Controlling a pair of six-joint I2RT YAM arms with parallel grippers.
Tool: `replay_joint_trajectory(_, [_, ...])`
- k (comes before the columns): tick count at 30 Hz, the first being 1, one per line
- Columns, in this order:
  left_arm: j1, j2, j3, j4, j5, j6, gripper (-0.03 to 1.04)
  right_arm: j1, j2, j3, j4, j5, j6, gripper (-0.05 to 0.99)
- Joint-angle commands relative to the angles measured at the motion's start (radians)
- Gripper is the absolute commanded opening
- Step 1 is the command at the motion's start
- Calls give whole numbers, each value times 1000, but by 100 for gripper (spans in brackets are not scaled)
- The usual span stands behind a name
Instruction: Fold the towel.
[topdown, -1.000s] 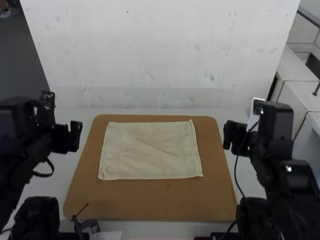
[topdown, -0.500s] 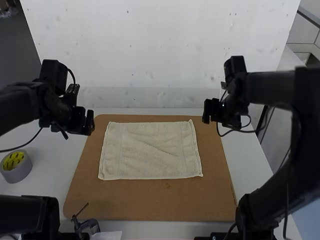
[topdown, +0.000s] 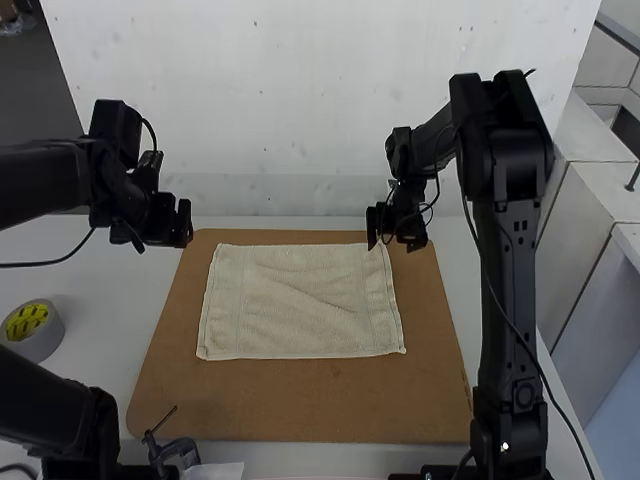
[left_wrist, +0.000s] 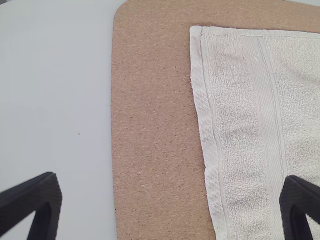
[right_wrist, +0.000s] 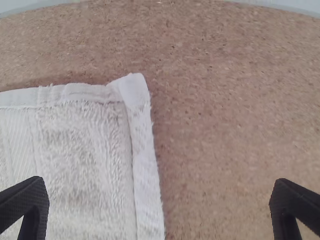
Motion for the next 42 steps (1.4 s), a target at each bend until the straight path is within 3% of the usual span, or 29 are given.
replay_joint_trajectory(1, [1, -17, 26, 4, 19, -7, 97, 22, 55, 82, -11, 74, 6, 96])
replay_joint_trajectory(3, [5, -14, 26, 4, 20, -5, 97, 34, 94, 105, -17, 111, 12, 95])
replay_joint_trajectory(6, [7, -6, 26, 4, 23, -1, 97, 48, 124, 128, -19, 145, 26, 82])
replay_joint_trajectory(7, [7, 3, 24, 6, 25, -1, 97, 53, 141, 136, -25, 166, 29, 72])
replay_joint_trajectory(8, [7, 11, 26, 6, 26, 2, 97, 57, 150, 148, -45, 191, 31, 56])
replay_joint_trajectory(10, [7, 42, 27, 11, 28, 2, 97, 66, 174, 165, -72, 234, 32, 11])
replay_joint_trajectory(11, [8, 63, 32, 14, 28, 2, 97, 70, 174, 163, -72, 248, 32, 2])
replay_joint_trajectory(21, [-13, 427, 221, 17, 40, -24, 97, 68, 177, 157, -92, 257, 26, 2])
replay_joint_trajectory(24, [-24, 540, 308, 17, 19, -44, 96, 70, 175, 148, -89, 257, 26, 2])
replay_joint_trajectory(29, [-67, 692, 426, 24, -86, -48, 96, 70, 175, 145, -85, 255, 23, 2])
replay_joint_trajectory(35, [-81, 851, 593, 17, -90, -93, 94, 79, 174, 123, -77, 254, 23, 2])
replay_joint_trajectory(42, [-88, 991, 707, -40, -87, -94, 90, 79, 150, 96, -68, 249, 11, 2])
